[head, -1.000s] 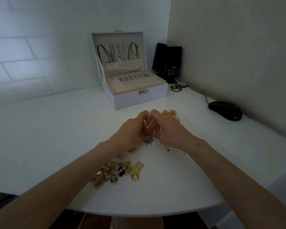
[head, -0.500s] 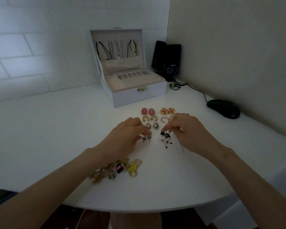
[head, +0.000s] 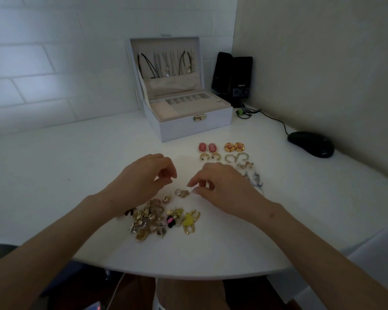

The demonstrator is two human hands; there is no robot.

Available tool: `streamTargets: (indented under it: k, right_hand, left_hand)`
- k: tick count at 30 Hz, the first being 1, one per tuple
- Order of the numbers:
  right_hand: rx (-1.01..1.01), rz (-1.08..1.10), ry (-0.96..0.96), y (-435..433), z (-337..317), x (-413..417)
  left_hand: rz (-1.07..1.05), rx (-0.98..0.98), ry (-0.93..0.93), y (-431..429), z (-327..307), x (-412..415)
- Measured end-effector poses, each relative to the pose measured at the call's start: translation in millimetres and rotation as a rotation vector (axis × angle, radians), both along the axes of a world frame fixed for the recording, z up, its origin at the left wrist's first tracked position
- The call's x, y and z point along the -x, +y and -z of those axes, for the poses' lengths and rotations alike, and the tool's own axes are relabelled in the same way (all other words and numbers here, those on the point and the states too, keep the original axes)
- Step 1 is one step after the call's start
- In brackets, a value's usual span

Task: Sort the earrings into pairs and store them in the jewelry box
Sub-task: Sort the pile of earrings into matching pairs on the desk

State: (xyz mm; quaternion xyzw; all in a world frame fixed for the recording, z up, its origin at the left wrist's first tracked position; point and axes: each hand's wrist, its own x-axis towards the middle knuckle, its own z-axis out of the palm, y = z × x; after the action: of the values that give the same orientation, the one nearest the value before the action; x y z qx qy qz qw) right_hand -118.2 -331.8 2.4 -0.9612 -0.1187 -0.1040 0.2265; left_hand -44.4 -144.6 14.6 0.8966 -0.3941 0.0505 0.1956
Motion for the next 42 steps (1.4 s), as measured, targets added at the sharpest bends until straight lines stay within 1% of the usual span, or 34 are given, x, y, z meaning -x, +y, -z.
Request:
streamTargets:
  k: [3,7,11,15,18,20,22,24,25,27,35,42]
  right_hand:
    - [0.004,0.004,0.014,14,-1,-6]
    - [0.068,0.000,0.040,25,-2,-13]
    - [0.075,0.023,0.040,30,0,-17]
    - [0.051,0.044,0.035,35,0,-17]
    - [-0.037,0.058,0.052,29,-11,-10]
    - [-0.131,0.025,0.127,21,-21,-3]
    - [-0.156,-0.050,0.311,15,-30,6]
    - [-0.081,-0.092,0.469,14,-33,12]
    - [-0.029,-0.097,0.495,15,-32,13]
    - [0.014,-0.090,0.481,19,-28,15]
    - [-0.061,-0.079,0.440,25,-22,12]
    - [-0.168,-0.079,0.387,32,-17,10]
  left_hand:
    - [0.012,-0.058,0.041,3,-2,5]
    - [0.009,-0.169,0.085,6,1,7]
    - [0.002,-0.182,0.068,9,3,7]
    - [-0.027,-0.152,0.033,12,6,5]
    - [-0.032,-0.137,0.033,15,6,4]
    - [-0.037,-0.135,0.036,18,6,3]
    - [-0.044,-0.137,0.031,19,6,2]
    - [-0.051,-0.146,0.009,19,7,0]
    - [-0.054,-0.143,0.004,20,7,-1]
    - [-0.055,-0.115,-0.002,21,8,-2]
    - [-0.045,0.049,-0.069,41,2,3]
    - [-0.099,0.060,-0.047,68,-2,2]
